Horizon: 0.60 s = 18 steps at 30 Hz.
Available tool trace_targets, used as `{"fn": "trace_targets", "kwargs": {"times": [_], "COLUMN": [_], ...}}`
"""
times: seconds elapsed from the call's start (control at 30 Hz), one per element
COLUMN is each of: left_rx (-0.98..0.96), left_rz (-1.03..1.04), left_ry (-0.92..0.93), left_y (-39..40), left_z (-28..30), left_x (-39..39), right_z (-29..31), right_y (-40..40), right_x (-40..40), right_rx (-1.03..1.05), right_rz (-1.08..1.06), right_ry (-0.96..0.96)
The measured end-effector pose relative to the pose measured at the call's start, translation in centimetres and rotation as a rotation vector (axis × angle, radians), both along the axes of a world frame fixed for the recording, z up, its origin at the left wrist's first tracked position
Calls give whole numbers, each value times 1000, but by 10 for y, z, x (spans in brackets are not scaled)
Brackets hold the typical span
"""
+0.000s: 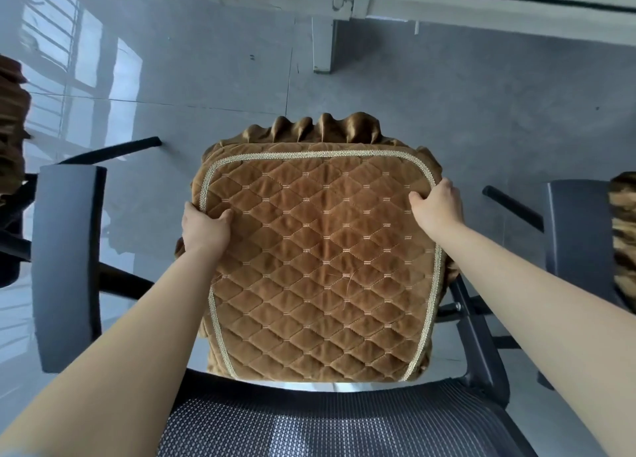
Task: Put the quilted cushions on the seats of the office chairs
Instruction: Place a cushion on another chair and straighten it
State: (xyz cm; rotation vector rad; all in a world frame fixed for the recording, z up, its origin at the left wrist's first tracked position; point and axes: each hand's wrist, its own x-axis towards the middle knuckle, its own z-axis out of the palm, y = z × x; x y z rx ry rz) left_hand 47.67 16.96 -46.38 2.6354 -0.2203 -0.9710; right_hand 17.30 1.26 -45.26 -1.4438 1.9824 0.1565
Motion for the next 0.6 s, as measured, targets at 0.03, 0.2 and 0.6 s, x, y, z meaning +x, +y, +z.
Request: {"fn": "trace_targets", "kwargs": {"times": [0.03, 0.2, 0.6], "left_rx": [8, 9, -191], "left_rz": [32, 166, 91], "left_ry": [4, 128, 193], "left_y": [4, 28, 140], "left_z": [5, 44, 226], "left_x": [-5, -39, -122], "right_z": [5, 41, 218], "right_y": [3, 32, 169], "right_x": [-2, -8, 23], "right_rx": [8, 69, 204], "right_rz": [25, 116, 437], "right_ry": [-5, -48, -210]}}
